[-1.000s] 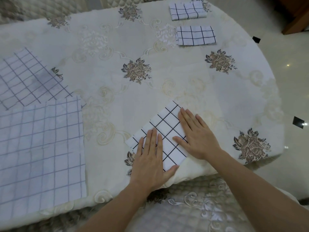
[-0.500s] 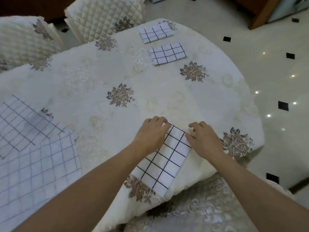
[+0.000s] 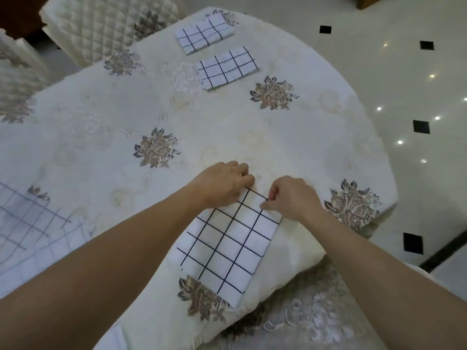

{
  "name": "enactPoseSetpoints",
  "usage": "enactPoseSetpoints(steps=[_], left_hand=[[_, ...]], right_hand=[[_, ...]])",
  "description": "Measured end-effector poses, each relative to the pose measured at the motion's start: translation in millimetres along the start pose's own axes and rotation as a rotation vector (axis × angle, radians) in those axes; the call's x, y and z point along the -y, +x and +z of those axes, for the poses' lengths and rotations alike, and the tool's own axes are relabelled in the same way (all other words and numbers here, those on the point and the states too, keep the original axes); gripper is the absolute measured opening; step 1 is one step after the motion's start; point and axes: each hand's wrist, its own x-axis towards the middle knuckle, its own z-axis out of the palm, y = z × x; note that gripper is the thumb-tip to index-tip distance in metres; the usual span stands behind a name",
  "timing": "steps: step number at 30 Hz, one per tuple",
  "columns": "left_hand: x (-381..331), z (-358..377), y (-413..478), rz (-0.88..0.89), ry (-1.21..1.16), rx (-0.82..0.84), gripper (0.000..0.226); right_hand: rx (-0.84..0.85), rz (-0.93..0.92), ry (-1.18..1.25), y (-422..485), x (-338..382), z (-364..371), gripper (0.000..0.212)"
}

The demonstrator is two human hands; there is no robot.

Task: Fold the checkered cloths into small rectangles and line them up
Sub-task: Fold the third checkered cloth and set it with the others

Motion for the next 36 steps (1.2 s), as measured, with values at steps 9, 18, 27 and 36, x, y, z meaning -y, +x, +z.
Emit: enactPoseSetpoints(steps=[9, 18, 27, 36], left_hand=[[7, -17, 26, -0.052, -0.1, 0.129, 0.027], [9, -39, 47, -0.246, -0.143, -0.059, 0.015], [2, -50, 6, -0.164, -0.159, -0.297, 0.017], [-30, -10, -54, -0.014, -0.165, -0.481, 0.01]], right_hand=[[0.045, -0.142, 0.064, 18, -5, -27, 0.016], [-0.111, -0.152, -0.012, 25, -7, -64, 0.021], [-0.255, -0.253, -0.077, -7, 6, -65, 0.027], [-0.372, -0.426, -0.154, -70, -4, -17, 0.023]])
